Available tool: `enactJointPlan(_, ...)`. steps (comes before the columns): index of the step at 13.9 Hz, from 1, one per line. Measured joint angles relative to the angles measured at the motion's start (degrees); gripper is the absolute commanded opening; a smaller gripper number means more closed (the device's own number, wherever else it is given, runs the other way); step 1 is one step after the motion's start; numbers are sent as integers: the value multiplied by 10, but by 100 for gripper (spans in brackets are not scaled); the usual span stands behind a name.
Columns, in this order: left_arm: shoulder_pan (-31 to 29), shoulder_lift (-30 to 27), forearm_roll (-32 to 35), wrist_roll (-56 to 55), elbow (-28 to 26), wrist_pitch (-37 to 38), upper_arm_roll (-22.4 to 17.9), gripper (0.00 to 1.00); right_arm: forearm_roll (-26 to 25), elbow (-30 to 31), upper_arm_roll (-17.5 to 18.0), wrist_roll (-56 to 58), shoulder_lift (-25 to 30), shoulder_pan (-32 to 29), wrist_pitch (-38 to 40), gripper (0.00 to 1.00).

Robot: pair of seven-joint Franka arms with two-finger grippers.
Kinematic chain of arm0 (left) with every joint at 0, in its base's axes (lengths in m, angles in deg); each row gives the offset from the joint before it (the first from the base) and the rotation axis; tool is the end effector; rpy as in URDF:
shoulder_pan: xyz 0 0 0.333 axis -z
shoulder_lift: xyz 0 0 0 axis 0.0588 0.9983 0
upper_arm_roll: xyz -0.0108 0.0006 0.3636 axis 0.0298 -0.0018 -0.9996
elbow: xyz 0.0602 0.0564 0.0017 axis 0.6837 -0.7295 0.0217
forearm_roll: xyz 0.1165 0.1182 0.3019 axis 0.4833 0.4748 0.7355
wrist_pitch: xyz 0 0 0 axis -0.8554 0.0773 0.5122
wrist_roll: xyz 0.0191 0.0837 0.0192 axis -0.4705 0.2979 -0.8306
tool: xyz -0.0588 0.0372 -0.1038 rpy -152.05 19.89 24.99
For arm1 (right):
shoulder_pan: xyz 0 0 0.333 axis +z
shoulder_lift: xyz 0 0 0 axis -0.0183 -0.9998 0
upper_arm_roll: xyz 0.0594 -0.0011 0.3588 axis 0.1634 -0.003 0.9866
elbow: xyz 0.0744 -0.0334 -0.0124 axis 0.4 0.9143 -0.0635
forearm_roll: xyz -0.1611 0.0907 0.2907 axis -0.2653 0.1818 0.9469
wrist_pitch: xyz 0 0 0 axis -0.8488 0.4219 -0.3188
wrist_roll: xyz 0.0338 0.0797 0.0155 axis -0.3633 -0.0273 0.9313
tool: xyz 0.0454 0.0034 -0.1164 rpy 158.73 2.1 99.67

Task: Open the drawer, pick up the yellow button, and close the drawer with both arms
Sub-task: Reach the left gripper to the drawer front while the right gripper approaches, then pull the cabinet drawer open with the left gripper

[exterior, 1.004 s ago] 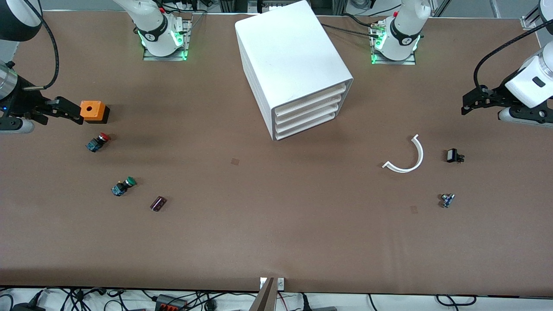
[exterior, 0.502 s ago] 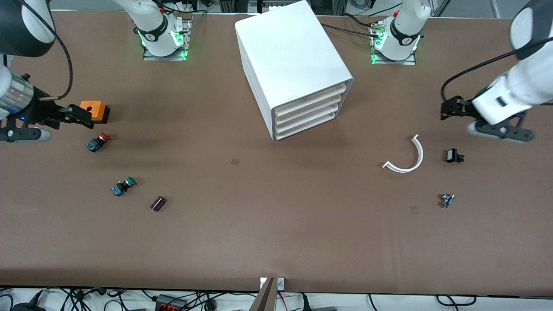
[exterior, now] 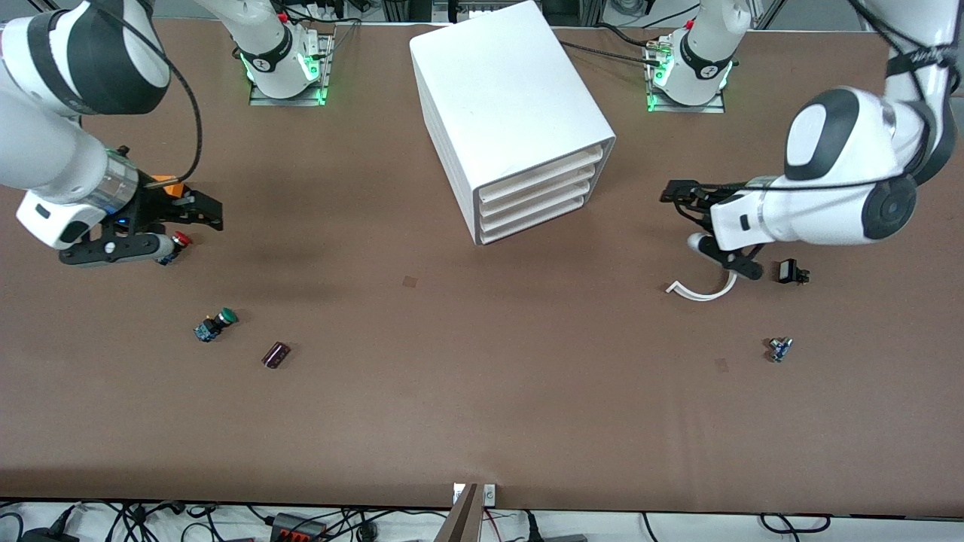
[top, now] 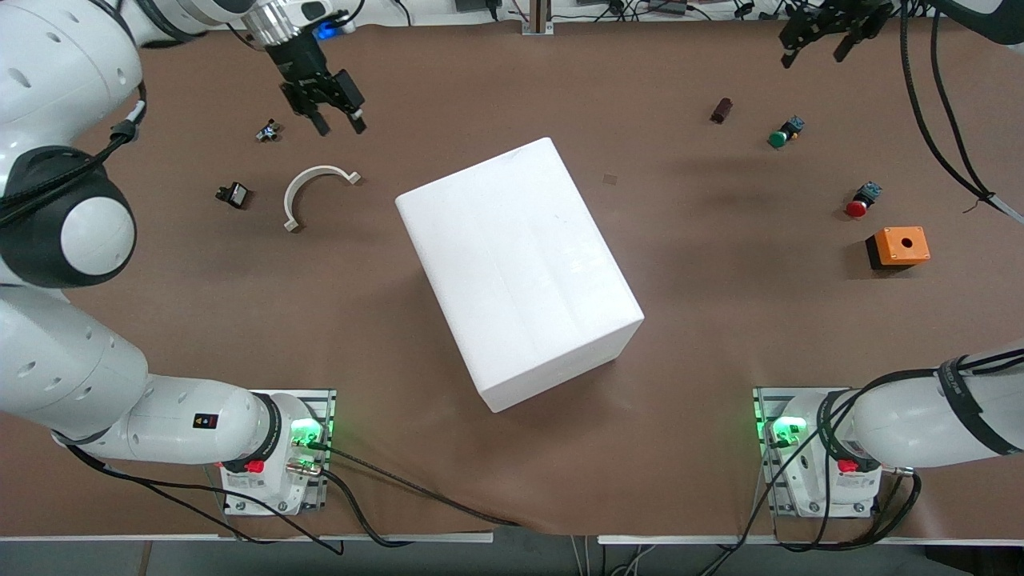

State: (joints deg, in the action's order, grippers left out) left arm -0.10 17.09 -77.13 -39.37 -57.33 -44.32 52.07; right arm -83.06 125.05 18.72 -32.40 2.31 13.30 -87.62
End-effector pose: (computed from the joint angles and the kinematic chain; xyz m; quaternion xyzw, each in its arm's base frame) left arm 0.5272 -0.1327 0.4488 0.9261 -0.1972 -0.1950 0.2559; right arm 0.5432 0.0855 0.5458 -0.9955 -0.0850 0.0370 0.0203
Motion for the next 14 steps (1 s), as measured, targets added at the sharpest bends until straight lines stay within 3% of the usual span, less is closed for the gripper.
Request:
enactJointPlan(3, -5, 39, -132, 87, -11, 23, -1, 100, 6, -11, 1, 0, -4, 37, -2, 100)
enactJointPlan(6, -2, 59, -252, 153, -62, 30, 1, 87, 15, -19, 1, -4, -18, 73, -2, 100)
enactJointPlan(14, 1, 78, -374, 296, -171, 34, 41, 68, 43, -47, 0, -4, -47, 90, -6, 100)
